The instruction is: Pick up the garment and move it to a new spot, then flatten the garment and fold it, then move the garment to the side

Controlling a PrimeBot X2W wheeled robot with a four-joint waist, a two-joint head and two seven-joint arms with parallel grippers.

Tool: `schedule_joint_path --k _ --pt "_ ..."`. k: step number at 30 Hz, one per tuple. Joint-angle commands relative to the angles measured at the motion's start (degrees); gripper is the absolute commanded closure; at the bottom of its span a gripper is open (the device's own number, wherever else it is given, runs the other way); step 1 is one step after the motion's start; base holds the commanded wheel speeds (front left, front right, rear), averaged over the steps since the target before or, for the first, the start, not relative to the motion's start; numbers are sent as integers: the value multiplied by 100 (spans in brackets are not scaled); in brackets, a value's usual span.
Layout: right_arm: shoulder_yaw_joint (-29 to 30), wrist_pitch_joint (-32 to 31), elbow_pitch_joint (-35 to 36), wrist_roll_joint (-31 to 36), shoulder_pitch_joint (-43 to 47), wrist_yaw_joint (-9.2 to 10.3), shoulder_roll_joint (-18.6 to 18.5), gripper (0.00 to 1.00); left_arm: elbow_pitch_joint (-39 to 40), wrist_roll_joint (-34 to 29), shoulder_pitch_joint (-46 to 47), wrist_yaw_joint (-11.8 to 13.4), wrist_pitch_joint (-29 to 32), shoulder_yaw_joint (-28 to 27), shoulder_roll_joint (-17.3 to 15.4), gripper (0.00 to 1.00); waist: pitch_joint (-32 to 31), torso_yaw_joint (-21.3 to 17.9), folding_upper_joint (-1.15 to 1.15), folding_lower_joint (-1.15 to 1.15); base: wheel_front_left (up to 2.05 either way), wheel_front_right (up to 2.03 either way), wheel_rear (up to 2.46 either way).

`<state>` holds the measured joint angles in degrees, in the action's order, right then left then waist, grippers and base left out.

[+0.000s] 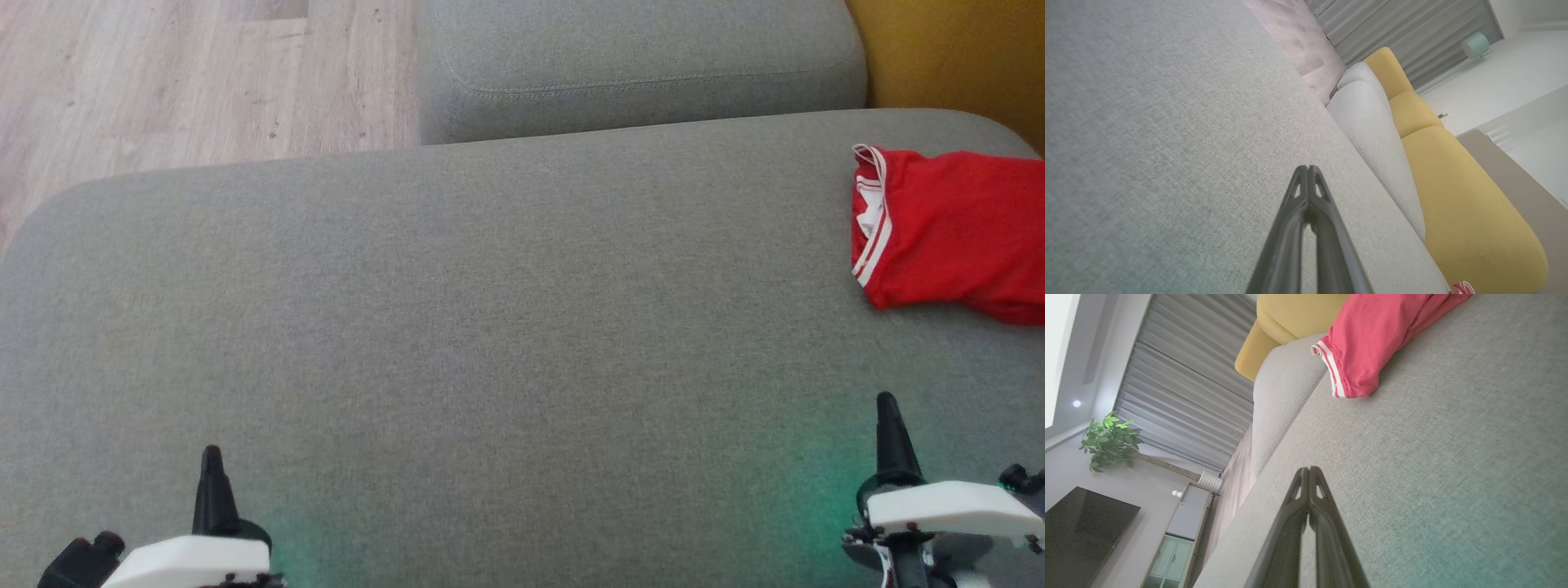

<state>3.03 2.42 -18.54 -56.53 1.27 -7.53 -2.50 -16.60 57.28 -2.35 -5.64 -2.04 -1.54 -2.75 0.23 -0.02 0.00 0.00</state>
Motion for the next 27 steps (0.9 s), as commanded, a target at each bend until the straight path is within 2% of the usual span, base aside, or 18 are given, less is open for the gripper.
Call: schedule_joint_path --k 1,27 --pt "-25 -58 225 -223 -344 3 -77 100 185 203 305 -48 34 -158 -11 100 0 0 0 0 0 0 0" --pt "129 -450 340 -1931 -542 3 -83 100 219 1854 582 -117 446 -330 -12 100 -3 1 0 0 0 0 0"
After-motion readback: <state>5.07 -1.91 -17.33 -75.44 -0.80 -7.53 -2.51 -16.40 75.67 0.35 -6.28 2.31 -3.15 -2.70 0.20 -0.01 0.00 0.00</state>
